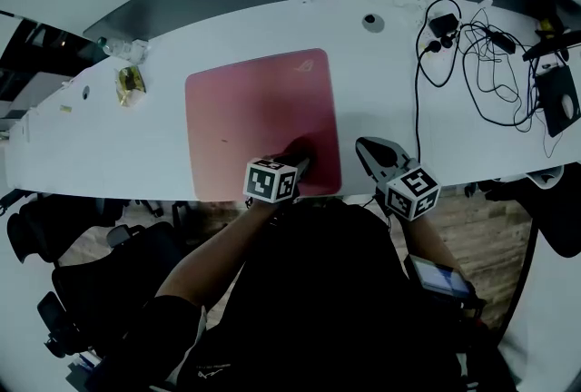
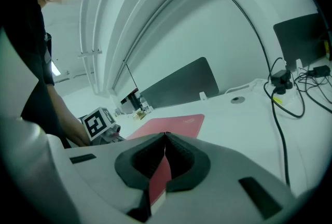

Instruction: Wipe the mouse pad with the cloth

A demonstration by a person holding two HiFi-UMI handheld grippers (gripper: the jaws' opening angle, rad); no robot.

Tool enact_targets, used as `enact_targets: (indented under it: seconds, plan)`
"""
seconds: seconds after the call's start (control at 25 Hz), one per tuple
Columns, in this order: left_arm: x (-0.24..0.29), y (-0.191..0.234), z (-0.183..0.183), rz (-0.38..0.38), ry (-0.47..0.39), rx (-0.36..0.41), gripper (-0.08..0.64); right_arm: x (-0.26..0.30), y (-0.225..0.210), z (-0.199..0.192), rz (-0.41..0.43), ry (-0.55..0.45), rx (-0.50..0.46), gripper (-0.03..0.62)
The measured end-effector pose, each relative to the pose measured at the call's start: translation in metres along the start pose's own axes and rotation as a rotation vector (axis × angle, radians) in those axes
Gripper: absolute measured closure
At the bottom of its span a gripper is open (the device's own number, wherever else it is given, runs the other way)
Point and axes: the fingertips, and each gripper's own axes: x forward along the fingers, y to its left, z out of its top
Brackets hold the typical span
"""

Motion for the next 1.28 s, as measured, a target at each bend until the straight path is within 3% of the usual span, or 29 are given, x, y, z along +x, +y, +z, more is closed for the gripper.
enact_targets:
  seconds: [0.48,0.84,1.04,1.2,1.28]
  plan:
    - [0.027,-0.043,0.014,-0.043,-0.014,0.014,0.477,-0.015,-0.017,-0.001,0.027,0.008,0.004,0.566]
    - [0.043,-0.091,0.032,-0.199,-0.053,0.043,0.477,-0.025,-0.024,-0.001,0.02,-0.009,0.012,0.566]
    - [0.039,-0.083,0.059,-0.222,-0.134,-0.005,0.477,-0.031,-0.029,0.001,0.008,-0.024,0.019,0.566]
    - [0.041,-0.059,0.071,-0.218,-0.182,-0.122,0.477,-0.032,-0.026,-0.001,0.007,-0.029,0.031,0.566]
    - [0.041,-0.044,0.07,-0.176,-0.185,-0.167,0.477,-0.032,-0.024,-0.001,0.009,-0.033,0.034,0.566]
